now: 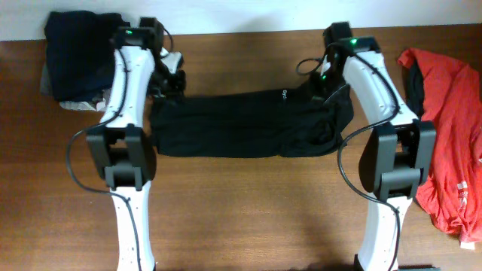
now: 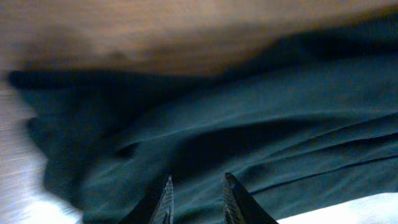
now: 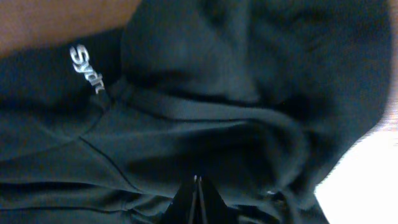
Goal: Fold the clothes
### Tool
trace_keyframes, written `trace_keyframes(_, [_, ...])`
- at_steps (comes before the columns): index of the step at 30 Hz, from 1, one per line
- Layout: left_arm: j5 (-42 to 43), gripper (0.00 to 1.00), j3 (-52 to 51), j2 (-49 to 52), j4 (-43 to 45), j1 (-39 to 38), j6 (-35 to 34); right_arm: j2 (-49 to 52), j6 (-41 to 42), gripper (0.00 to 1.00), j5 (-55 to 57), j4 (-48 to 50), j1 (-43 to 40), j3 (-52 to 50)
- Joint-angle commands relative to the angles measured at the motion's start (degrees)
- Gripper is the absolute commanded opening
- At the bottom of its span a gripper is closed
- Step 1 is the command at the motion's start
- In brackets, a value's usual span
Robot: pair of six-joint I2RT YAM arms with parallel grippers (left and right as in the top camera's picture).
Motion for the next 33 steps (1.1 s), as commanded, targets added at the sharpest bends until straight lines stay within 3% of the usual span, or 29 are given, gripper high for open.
trace_keyframes(1, [1.7, 0.27, -1.2, 4.2, -0.9, -0.8, -0.5, -0.1, -0.1, 0.06, -0.7, 0.6, 0.1, -4.2])
trace_keyframes(9, [1.4, 0.27, -1.2, 7.3, -1.1, 0.1, -0.4, -0.1, -0.1, 0.04, -0.5, 6.2, -3.5, -12.6])
trace_keyframes(14, [-3.9, 0.27, -1.2, 7.5, -2.3, 1.1, -0.4, -0.1, 1.5, 0.04, 2.2, 4.1, -6.8, -12.9])
trace_keyframes(17, [-4.9, 0.27, -1.2, 7.5, -2.8, 1.7, -0.4, -0.3, 1.4, 0.04, 2.1, 3.1, -8.2, -12.6])
trace_keyframes(21, [-4.9, 0.18, 0.1, 7.5, -2.8, 1.8, -0.4, -1.1, 1.4, 0.04, 2.1, 2.2, -8.5, -10.8])
trace_keyframes(27, [-4.9, 0.18, 8.9, 7.4, -9.7, 1.7, -0.4, -2.6, 1.4, 0.05, 2.1, -3.6, -8.4, -1.9])
trace_keyframes(29, [-4.9, 0.18, 12.2, 7.4, -12.2, 1.7, -0.3, -3.0, 1.4, 0.14, 2.3, -6.0, -8.5, 1.4])
trace_keyframes(31, [-4.9, 0.19, 13.3, 5.1, -12.2, 1.7, -0.4, -3.1, 1.4, 0.49, 4.3, -10.6, -8.5, 7.3])
trace_keyframes(32, [-4.9, 0.23, 13.3, 4.2, -12.2, 1.7, -0.4, -3.1, 1.4, 0.62, 5.5, -12.2, -8.5, 9.1])
trace_keyframes(33, [-4.9, 0.29, 13.3, 3.2, -12.2, 1.7, -0.4, -3.1, 1.4, 0.69, 6.8, -13.9, -8.5, 10.8])
